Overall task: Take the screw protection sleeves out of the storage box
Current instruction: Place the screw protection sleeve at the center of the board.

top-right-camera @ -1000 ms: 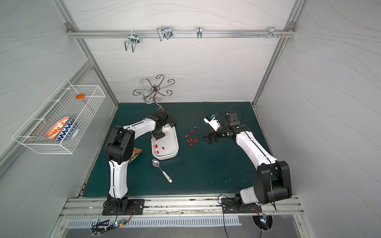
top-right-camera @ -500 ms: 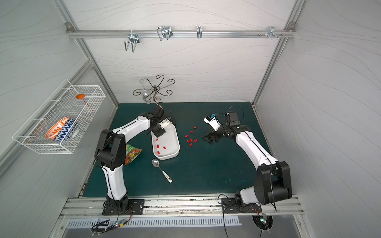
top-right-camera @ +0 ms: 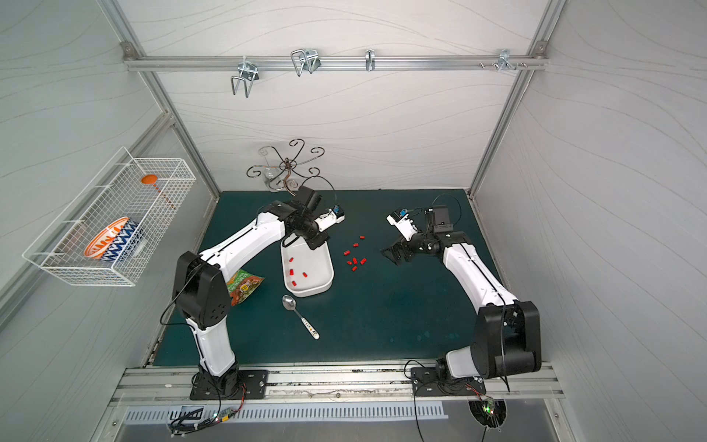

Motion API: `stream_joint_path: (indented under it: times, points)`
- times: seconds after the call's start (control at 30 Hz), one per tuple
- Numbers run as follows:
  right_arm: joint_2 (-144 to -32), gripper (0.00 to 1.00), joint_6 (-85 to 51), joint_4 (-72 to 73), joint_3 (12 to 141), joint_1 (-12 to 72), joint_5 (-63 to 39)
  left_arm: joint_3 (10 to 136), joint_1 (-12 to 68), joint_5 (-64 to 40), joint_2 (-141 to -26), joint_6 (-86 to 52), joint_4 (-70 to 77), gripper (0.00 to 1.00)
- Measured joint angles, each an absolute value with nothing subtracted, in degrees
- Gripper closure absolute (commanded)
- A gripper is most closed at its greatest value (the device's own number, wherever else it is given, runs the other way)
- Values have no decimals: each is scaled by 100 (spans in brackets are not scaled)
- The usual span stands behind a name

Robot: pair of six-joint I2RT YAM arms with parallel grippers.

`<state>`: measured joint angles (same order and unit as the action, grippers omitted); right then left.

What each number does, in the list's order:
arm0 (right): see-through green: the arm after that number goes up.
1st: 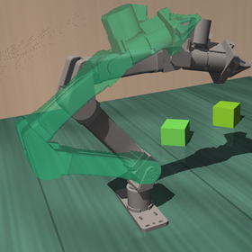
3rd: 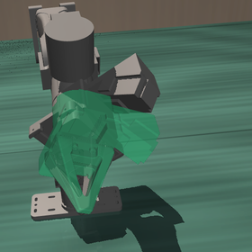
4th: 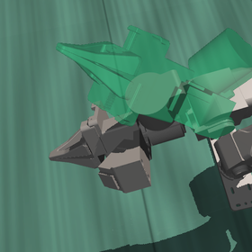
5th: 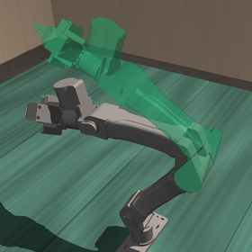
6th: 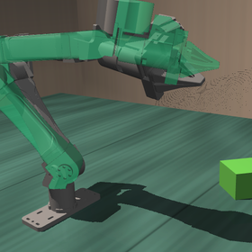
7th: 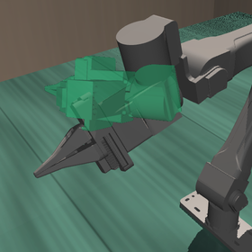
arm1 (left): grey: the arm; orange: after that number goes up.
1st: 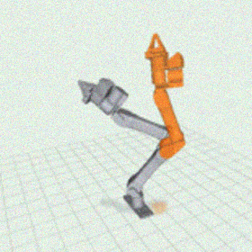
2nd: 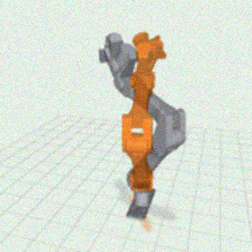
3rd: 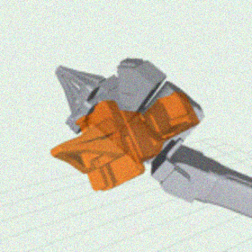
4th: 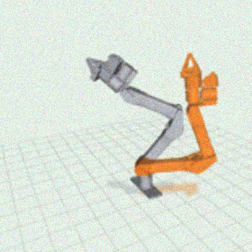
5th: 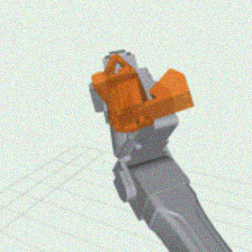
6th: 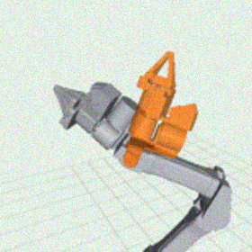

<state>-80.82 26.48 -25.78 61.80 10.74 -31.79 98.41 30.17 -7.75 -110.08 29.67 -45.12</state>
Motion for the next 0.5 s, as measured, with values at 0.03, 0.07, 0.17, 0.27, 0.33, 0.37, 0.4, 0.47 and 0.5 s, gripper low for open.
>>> stream_joint_path:
  times: [0.03, 0.07, 0.17, 0.27, 0.33, 0.37, 0.4, 0.47, 0.5]
  points:
    - [-8082, 1, 2628, -2574, 6180, 1050, -3155, 9990, 3100, -803, -11148, 2950, -4508, 100]
    - [-8079, 1, 2598, -2569, 6180, 1020, -3129, 10132, 3173, -832, -11314, 2932, -4510, 100]
    - [-8071, 1, 2502, -2547, 6180, 921, -3048, 10532, 3336, -930, -11869, 2823, -4521, 100]
    - [-8071, 1, 2438, -2532, 6180, 770, -2993, 10906, 3465, -1055, -12396, 2676, -4560, 100]
    - [-8068, 1, 2390, -2530, 6180, 703, -2956, 11142, 3533, -1122, -12702, 2593, -4600, 100]
    - [-8068, 1, 2375, -2530, 6180, 681, -2939, 11273, 3562, -1142, -12860, 2556, -4626, 100]
    - [-8066, 1, 2368, -2530, 6180, 659, -2928, 11402, 3588, -1149, -13008, 2526, -4657, 100]
    - [-8062, 1, 2349, -2530, 6180, 646, -2921, 11631, 3632, -1146, -13242, 2499, -4705, 100]
    - [-8060, 1, 2346, -2528, 6180, 646, -2923, 11747, 3651, -1142, -13360, 2495, -4729, 100]
